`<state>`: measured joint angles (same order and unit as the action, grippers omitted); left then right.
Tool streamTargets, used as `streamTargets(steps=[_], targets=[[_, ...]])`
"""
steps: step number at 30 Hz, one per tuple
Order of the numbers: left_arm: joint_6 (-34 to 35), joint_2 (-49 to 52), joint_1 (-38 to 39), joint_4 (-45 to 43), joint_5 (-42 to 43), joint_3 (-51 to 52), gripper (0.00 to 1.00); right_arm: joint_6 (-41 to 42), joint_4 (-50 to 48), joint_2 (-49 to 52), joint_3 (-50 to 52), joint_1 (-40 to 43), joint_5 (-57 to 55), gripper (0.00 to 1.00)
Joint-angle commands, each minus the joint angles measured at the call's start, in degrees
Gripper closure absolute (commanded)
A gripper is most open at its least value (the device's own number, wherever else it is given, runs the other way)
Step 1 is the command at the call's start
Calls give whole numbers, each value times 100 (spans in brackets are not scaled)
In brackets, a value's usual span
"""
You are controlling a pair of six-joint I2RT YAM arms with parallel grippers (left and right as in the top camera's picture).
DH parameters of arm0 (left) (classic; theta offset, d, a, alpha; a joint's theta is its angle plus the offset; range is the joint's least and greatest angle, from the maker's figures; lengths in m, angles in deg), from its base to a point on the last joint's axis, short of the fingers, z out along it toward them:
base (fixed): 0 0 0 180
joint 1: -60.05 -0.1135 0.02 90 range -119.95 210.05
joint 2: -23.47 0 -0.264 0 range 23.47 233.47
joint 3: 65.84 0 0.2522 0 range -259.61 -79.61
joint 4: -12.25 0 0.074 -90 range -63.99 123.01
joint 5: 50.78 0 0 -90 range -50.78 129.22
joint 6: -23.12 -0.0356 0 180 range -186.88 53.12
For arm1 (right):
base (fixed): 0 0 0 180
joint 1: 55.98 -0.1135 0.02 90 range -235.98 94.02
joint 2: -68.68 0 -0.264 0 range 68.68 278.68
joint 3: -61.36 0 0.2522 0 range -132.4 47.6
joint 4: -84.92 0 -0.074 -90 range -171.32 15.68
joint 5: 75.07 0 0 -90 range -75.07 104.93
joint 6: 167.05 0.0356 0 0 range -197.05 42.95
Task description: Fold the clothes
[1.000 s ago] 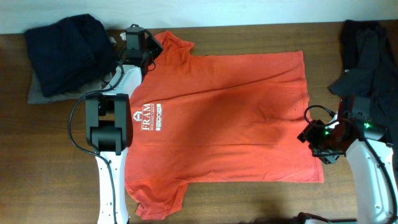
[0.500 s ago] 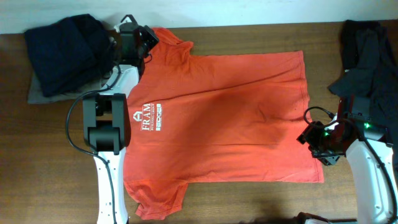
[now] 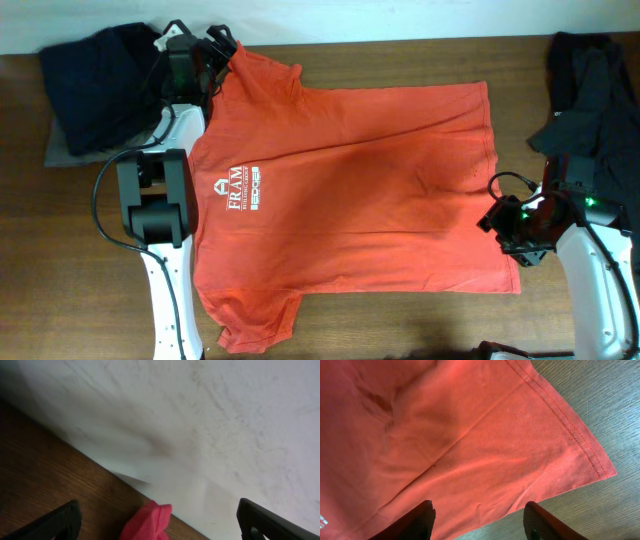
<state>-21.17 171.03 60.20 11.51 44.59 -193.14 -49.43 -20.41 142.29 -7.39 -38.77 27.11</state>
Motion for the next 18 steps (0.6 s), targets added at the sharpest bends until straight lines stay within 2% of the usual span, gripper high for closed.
streamTargets(steps=[1, 5, 7, 10, 11, 12, 14, 18], targets=[[-439, 103, 4, -192, 459, -107, 1, -42, 26, -17, -92, -44, 72, 38], [-551, 46, -63, -127, 1617, -129, 1, -42, 48, -17, -92, -44, 72, 38], [-549, 15, -109, 162, 1832, -131, 3, -42, 46, -17, -92, -44, 72, 38], [-573, -70, -197, 846, 1908, -155, 27, -42, 39, -17, -92, -44, 70, 38], [-715, -103, -225, 1067, 1908, -168, 37, -42, 35, -17, -92, -44, 70, 38], [-914, -142, -251, 1298, 1899, -177, 43, -42, 28, -17, -92, -44, 70, 38], [-1381, -280, -295, 1755, 1770, -181, 50, -42, -2, -17, -92, -44, 70, 38], [-1910, -570, -304, 2308, 1169, -181, 58, -42, -66, -17, -92, -44, 72, 38]])
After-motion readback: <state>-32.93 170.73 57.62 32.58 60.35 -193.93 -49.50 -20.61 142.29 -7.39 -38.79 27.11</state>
